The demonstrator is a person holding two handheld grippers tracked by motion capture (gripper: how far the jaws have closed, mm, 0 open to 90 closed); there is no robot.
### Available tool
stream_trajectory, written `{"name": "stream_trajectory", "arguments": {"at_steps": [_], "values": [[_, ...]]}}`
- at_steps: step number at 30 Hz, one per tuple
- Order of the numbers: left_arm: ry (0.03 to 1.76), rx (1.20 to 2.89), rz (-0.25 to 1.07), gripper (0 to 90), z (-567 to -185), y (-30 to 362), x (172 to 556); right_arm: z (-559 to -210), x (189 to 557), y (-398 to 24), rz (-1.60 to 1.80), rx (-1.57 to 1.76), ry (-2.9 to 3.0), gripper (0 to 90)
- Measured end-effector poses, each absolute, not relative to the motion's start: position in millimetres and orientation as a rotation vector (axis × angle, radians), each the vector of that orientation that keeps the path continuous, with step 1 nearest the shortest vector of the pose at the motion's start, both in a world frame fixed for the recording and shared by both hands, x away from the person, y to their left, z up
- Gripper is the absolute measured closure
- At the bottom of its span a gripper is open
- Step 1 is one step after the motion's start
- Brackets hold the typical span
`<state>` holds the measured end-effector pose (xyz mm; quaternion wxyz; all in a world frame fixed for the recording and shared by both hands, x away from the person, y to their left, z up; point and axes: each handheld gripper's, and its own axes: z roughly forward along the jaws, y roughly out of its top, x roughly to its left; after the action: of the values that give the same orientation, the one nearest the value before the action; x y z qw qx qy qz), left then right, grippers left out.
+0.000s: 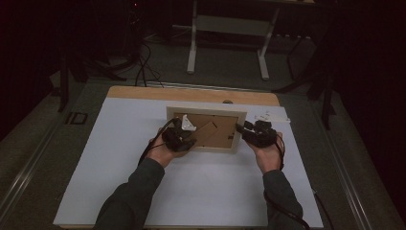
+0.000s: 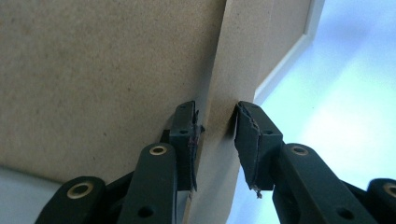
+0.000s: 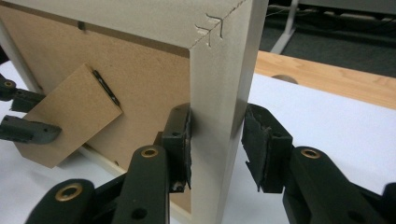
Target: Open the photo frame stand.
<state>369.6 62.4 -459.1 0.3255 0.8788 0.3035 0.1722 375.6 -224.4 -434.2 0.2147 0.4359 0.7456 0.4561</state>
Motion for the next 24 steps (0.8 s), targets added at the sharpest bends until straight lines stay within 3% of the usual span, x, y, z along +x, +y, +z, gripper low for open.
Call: {"name": "stream_trajectory", "arguments": {"at_steps": [12,16,19,24], "values": [[0.779,2.244,0.351,72.3,-459,65,365,-434,371,-223,1.253,1.198,2.054,63.1],[0.760,2.245,0.351,70.4,-459,63,359,-434,367,-223,1.246,1.187,2.051,63.2],[0.745,2.245,0.379,76.2,-458,62,357,-434,364,-223,1.240,1.183,2.045,63.3],[0.739,2.264,0.394,77.7,-459,63,359,-436,359,-222,1.249,1.183,2.024,63.6]]}}
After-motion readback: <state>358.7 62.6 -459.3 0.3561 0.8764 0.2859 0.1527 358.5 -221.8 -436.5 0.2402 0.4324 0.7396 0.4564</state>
